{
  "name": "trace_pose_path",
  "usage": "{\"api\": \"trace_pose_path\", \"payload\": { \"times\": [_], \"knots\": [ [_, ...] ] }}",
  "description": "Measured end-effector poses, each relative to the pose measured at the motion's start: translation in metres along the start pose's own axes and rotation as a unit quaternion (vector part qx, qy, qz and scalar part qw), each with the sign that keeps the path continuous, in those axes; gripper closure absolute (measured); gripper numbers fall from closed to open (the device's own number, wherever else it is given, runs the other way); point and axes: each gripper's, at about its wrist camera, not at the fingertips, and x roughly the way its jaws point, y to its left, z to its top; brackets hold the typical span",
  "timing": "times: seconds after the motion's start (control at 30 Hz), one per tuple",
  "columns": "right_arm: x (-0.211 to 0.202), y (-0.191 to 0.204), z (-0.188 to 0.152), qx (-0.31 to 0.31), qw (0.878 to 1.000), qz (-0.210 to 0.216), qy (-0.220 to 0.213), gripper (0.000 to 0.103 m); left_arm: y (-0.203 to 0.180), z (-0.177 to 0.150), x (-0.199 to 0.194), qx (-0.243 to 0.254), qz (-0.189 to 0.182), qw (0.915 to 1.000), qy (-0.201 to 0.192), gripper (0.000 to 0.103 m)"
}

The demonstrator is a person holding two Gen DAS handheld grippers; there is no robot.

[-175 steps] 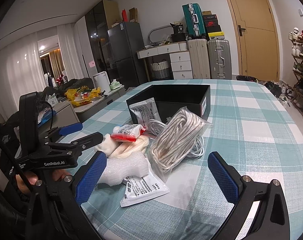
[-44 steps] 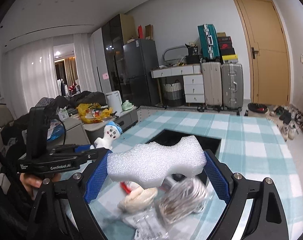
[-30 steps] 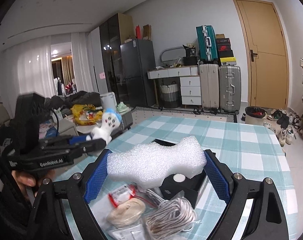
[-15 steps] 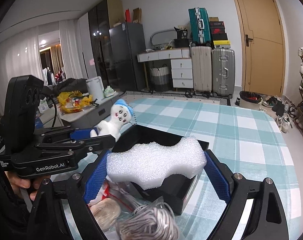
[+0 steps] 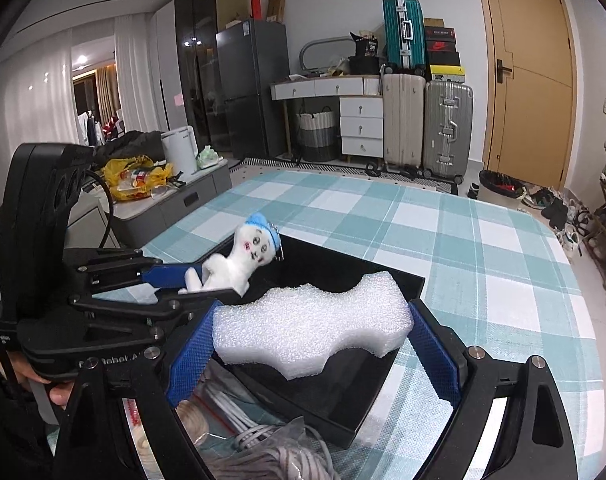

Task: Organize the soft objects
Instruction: 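Carry the plush toy and foam block into the black box with both grippers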

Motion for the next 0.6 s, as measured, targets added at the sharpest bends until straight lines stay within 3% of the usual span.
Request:
{"api": "trace_pose_path", "payload": {
  "times": [0.6],
  "knots": [
    [0.014,-0.005,-0.001,-0.004,1.0,0.015,0.021,0.011,-0.002,-0.001,-0.007,-0.012,-0.026,0.9989,0.037,0.067]
  ]
}}
